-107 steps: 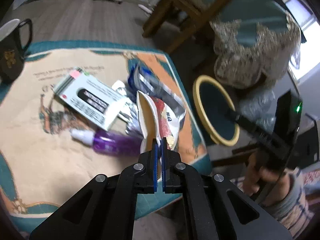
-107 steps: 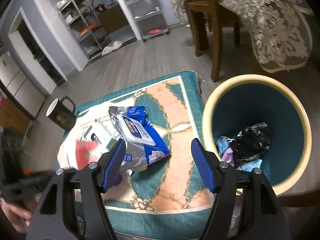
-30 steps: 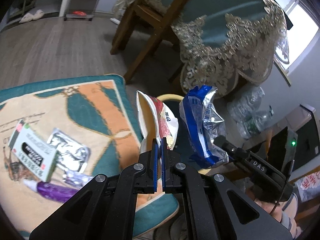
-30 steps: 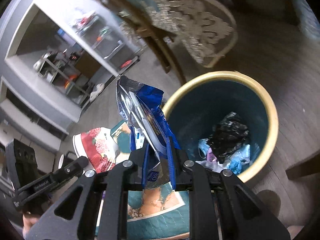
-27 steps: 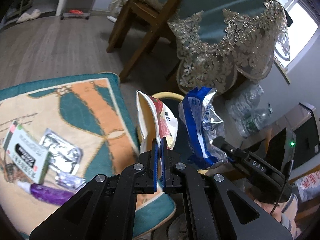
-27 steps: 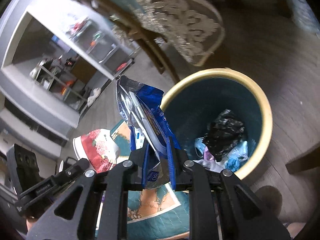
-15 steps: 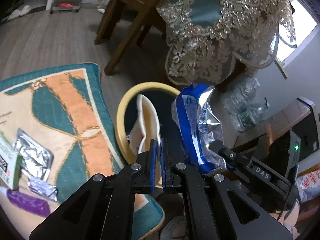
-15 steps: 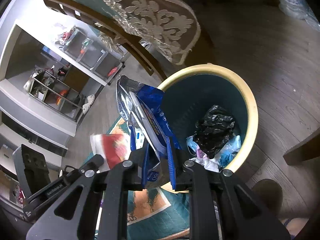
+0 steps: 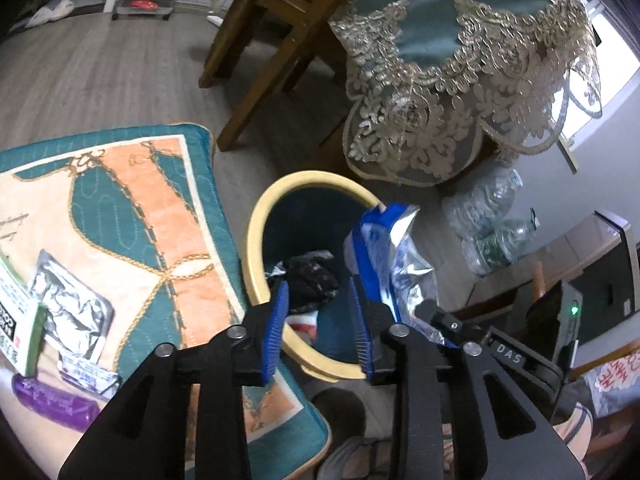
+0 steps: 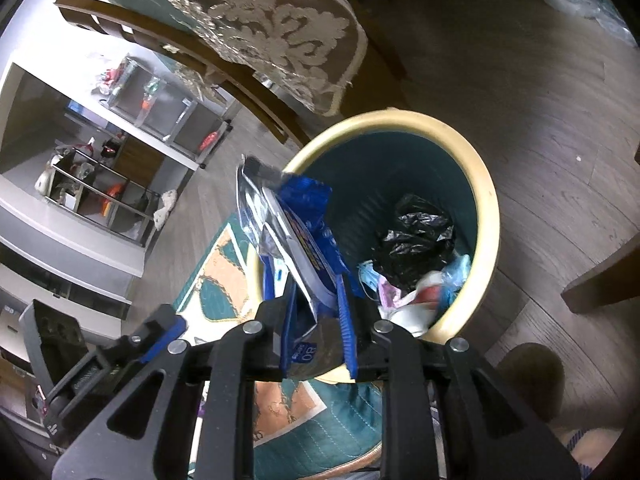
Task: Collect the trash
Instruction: 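Carry paper and wipes pack over the bin and open both tools to drop them, then move both open tools back over the remaining items on the cushion, then grasp the purple spray bottle with the left tool while the right tool closes on the foil packet, then carry bottle and foil packet over the bin and open both tools to drop them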
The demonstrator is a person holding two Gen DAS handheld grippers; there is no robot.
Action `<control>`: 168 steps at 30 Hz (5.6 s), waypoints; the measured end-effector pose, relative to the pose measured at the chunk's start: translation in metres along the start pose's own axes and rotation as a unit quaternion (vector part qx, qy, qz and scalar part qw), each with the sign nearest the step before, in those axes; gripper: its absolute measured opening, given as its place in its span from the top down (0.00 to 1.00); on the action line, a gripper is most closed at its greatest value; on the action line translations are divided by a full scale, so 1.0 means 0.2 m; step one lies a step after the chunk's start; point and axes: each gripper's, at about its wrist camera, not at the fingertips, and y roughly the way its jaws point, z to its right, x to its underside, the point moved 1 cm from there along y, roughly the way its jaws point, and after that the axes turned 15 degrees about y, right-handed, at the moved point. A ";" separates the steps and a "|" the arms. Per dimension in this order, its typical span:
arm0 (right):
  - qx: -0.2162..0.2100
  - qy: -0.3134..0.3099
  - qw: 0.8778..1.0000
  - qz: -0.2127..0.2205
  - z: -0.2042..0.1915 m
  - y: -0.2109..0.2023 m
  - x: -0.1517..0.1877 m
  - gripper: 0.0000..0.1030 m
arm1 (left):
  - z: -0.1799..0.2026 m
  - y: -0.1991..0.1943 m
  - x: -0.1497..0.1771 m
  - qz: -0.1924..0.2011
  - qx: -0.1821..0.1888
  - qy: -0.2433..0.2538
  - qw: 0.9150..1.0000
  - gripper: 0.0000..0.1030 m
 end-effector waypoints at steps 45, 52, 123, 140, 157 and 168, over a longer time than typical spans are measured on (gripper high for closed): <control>0.032 -0.381 0.914 -0.140 -0.67 0.48 0.90 0.57 | -0.77 -0.70 0.38 -0.001 -0.163 -0.117 0.980 0.36; 0.049 -0.431 0.888 -0.156 -0.69 0.61 1.04 0.57 | -0.82 -0.68 0.50 -0.033 -0.160 -0.143 0.976 0.36; 0.089 -0.619 0.771 -0.118 -0.78 0.79 1.38 0.52 | -0.82 -0.59 0.74 -0.078 -0.138 -0.193 0.968 0.66; 0.004 -0.440 0.872 -0.216 -0.72 0.71 1.16 0.97 | -0.79 -0.71 0.59 -0.022 -0.159 -0.173 0.972 0.68; 0.004 -0.432 0.891 -0.142 -0.75 0.39 0.93 0.97 | -0.56 -0.67 0.38 0.006 -0.140 -0.114 0.984 0.68; 0.025 -0.365 0.928 -0.071 -0.61 0.16 0.59 0.97 | -0.32 -0.52 0.19 0.019 -0.095 -0.071 0.993 0.68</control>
